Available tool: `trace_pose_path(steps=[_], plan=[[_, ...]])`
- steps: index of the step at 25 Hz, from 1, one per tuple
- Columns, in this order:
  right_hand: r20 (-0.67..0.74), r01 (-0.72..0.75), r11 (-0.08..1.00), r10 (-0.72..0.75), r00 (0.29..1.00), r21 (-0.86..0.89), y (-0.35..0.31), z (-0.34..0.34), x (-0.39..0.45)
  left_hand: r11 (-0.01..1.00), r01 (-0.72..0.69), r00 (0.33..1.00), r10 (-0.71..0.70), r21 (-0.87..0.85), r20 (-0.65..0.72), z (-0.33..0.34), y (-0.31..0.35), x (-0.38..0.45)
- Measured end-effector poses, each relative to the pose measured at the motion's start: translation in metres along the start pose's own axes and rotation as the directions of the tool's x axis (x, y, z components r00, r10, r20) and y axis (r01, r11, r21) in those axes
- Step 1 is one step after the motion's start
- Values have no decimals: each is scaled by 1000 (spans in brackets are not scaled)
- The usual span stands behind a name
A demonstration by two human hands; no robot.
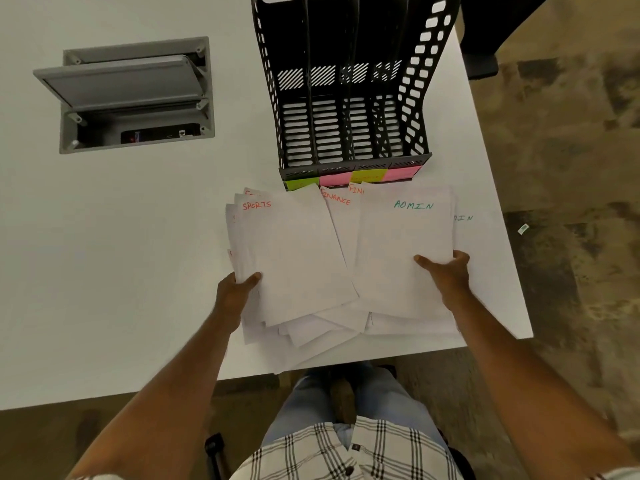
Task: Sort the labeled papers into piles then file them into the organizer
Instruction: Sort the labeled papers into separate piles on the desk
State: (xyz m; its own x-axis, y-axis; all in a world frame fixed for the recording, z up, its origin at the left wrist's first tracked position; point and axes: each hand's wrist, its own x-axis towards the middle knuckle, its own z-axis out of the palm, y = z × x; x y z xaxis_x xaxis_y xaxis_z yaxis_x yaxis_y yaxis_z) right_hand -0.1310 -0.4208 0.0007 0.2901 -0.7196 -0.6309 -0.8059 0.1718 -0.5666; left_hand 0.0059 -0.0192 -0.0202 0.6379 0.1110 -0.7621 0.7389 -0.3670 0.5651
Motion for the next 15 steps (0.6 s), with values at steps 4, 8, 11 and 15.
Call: trace_pose_path(steps=[4, 8, 11, 15], plan=[[42, -14, 999, 12, 999, 40, -3, -3, -1, 997, 74, 994, -72, -28, 85, -1, 1, 0], [109, 104, 991, -94, 990, -81, -24, -14, -11, 996, 83, 994, -80, -30, 79, -1, 1, 1], [-24, 343, 788, -412, 911, -511, -43, -22, -36, 996, 78, 995, -75, -49, 65, 6, 1, -2], [-123, 539, 542, -770, 626, -644, -70, -32, -98, 995, 79, 994, -74, -58, 80, 20, 3, -7]])
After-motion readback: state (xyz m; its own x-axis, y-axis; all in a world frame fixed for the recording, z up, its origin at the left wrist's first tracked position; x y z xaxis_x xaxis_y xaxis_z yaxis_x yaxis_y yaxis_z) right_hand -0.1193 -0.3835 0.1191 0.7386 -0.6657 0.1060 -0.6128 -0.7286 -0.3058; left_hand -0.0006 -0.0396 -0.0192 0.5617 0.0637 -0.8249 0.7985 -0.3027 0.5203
